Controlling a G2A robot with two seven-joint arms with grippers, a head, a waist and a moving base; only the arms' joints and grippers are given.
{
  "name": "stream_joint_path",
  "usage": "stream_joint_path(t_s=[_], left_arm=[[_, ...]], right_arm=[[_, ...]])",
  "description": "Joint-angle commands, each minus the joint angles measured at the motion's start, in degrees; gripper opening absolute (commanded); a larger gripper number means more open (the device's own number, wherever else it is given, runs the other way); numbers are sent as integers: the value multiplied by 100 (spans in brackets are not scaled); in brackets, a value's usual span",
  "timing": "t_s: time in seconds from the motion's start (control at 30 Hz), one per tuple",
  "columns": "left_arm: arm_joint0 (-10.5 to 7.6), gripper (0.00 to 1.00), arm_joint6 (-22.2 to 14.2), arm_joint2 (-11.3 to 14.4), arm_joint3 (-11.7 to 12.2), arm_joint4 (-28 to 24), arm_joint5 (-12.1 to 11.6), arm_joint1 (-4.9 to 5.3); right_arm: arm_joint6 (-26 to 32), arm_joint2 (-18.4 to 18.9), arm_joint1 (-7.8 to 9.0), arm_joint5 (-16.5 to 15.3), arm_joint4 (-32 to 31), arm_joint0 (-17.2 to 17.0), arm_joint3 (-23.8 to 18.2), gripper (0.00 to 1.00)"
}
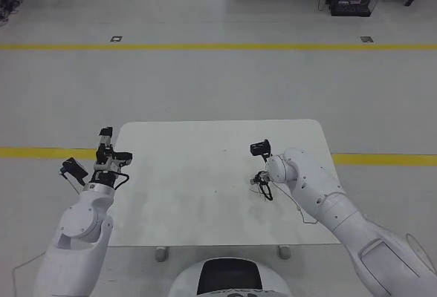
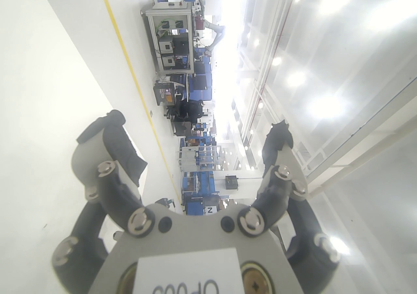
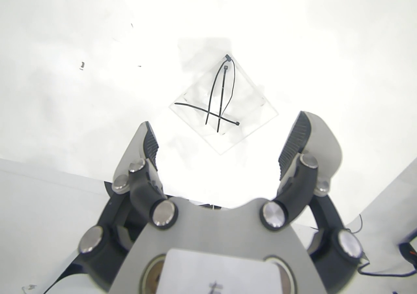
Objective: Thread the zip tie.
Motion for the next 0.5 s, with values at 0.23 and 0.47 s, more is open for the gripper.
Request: stream_joint_path(t_s=[0.23, 0.47], left_arm=[[0, 100, 0, 0, 0, 0, 0, 0], [0, 100, 0, 0, 0, 0, 0, 0]], right_arm=[[-195, 55, 4, -74, -4, -99, -38, 100], [-192, 60, 4, -78, -8, -100, -39, 100]])
